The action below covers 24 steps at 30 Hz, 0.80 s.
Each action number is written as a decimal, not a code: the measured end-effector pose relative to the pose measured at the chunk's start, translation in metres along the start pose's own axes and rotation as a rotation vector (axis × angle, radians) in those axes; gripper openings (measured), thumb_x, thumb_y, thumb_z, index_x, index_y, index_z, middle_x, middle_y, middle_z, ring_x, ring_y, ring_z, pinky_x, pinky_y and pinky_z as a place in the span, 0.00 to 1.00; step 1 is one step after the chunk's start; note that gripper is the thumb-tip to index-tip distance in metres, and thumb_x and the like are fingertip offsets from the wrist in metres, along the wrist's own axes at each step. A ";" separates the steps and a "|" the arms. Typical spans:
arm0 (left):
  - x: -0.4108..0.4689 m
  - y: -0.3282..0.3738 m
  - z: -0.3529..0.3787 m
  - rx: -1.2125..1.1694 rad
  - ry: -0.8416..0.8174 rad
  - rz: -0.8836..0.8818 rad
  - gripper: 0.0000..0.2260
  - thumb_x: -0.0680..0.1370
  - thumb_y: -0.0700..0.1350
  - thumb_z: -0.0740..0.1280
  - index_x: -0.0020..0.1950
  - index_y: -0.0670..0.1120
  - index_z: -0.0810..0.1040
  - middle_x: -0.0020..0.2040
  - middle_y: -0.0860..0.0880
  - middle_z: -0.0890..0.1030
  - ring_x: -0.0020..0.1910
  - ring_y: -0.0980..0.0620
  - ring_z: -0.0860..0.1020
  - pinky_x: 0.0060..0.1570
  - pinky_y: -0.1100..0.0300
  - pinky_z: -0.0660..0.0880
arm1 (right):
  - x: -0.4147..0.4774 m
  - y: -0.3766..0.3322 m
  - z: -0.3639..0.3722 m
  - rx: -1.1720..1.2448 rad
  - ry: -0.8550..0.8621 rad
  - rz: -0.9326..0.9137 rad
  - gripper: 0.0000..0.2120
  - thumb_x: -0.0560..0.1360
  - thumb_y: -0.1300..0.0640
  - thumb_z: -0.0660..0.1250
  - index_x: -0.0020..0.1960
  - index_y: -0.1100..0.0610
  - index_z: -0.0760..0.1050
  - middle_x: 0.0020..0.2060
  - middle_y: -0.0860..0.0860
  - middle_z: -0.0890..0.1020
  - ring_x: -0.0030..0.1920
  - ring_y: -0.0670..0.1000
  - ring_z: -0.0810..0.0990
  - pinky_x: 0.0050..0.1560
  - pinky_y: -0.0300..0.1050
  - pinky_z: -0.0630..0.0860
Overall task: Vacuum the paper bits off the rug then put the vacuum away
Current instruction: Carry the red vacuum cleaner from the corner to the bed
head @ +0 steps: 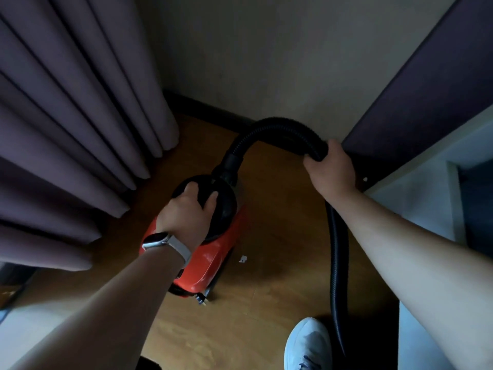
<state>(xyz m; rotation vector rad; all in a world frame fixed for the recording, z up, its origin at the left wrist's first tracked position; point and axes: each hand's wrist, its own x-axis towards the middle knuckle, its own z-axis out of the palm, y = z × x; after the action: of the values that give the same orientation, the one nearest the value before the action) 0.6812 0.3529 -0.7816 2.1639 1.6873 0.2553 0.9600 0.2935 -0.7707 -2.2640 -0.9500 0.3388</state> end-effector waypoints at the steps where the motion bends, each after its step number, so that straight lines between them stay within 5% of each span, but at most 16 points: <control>1: 0.000 -0.001 0.000 0.001 0.000 -0.012 0.15 0.79 0.61 0.58 0.46 0.50 0.65 0.31 0.51 0.70 0.27 0.51 0.69 0.26 0.58 0.64 | 0.002 -0.008 0.001 -0.038 0.027 -0.052 0.10 0.77 0.48 0.67 0.52 0.53 0.71 0.43 0.49 0.78 0.43 0.52 0.79 0.40 0.47 0.78; 4: 0.003 -0.005 0.002 0.006 -0.012 -0.034 0.15 0.80 0.61 0.57 0.46 0.50 0.65 0.32 0.51 0.71 0.27 0.53 0.69 0.25 0.59 0.63 | 0.005 -0.030 0.004 -0.103 0.029 -0.194 0.10 0.77 0.48 0.67 0.53 0.51 0.70 0.43 0.46 0.77 0.43 0.49 0.78 0.39 0.46 0.77; 9: 0.012 -0.011 0.004 -0.005 -0.035 -0.126 0.15 0.80 0.60 0.58 0.48 0.48 0.66 0.33 0.51 0.70 0.27 0.53 0.68 0.25 0.59 0.62 | -0.008 -0.048 0.016 0.060 -0.316 -0.153 0.25 0.76 0.48 0.70 0.70 0.50 0.67 0.55 0.43 0.75 0.48 0.41 0.76 0.42 0.33 0.71; 11: 0.013 -0.010 0.006 -0.006 -0.040 -0.132 0.15 0.80 0.59 0.58 0.49 0.48 0.67 0.33 0.51 0.70 0.28 0.53 0.68 0.25 0.59 0.62 | -0.017 -0.041 0.021 0.124 -0.435 -0.107 0.29 0.77 0.47 0.69 0.74 0.48 0.64 0.58 0.43 0.77 0.47 0.41 0.78 0.46 0.38 0.78; 13: 0.013 -0.008 0.008 -0.022 -0.051 -0.130 0.15 0.80 0.59 0.58 0.48 0.48 0.67 0.33 0.50 0.72 0.28 0.52 0.70 0.25 0.59 0.63 | -0.026 -0.029 0.025 0.123 -0.528 -0.059 0.30 0.77 0.47 0.69 0.75 0.46 0.61 0.55 0.45 0.79 0.44 0.46 0.83 0.47 0.49 0.83; 17: 0.015 -0.012 0.011 -0.035 -0.049 -0.127 0.15 0.80 0.60 0.58 0.47 0.48 0.67 0.34 0.49 0.75 0.29 0.50 0.73 0.26 0.59 0.65 | -0.044 -0.007 0.031 0.218 -0.617 0.079 0.24 0.76 0.49 0.70 0.68 0.48 0.67 0.49 0.52 0.81 0.43 0.55 0.85 0.50 0.57 0.83; 19: 0.016 -0.016 0.011 -0.053 -0.042 -0.124 0.15 0.79 0.60 0.59 0.47 0.48 0.68 0.35 0.48 0.75 0.31 0.48 0.74 0.28 0.58 0.67 | -0.059 0.007 0.031 0.236 -0.620 0.128 0.20 0.76 0.49 0.70 0.65 0.50 0.70 0.44 0.56 0.81 0.44 0.58 0.83 0.53 0.58 0.82; 24: 0.019 -0.020 0.009 -0.078 -0.018 -0.148 0.16 0.79 0.59 0.60 0.50 0.46 0.69 0.38 0.47 0.75 0.35 0.46 0.73 0.34 0.56 0.68 | -0.088 0.046 0.030 0.101 -0.596 0.261 0.22 0.74 0.46 0.71 0.66 0.50 0.72 0.39 0.50 0.82 0.41 0.52 0.84 0.50 0.53 0.82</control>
<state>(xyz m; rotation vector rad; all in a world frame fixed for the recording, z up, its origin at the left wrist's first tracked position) 0.6719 0.3732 -0.7992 1.9687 1.7865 0.2552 0.9093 0.2209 -0.8250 -2.2302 -0.8840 1.1980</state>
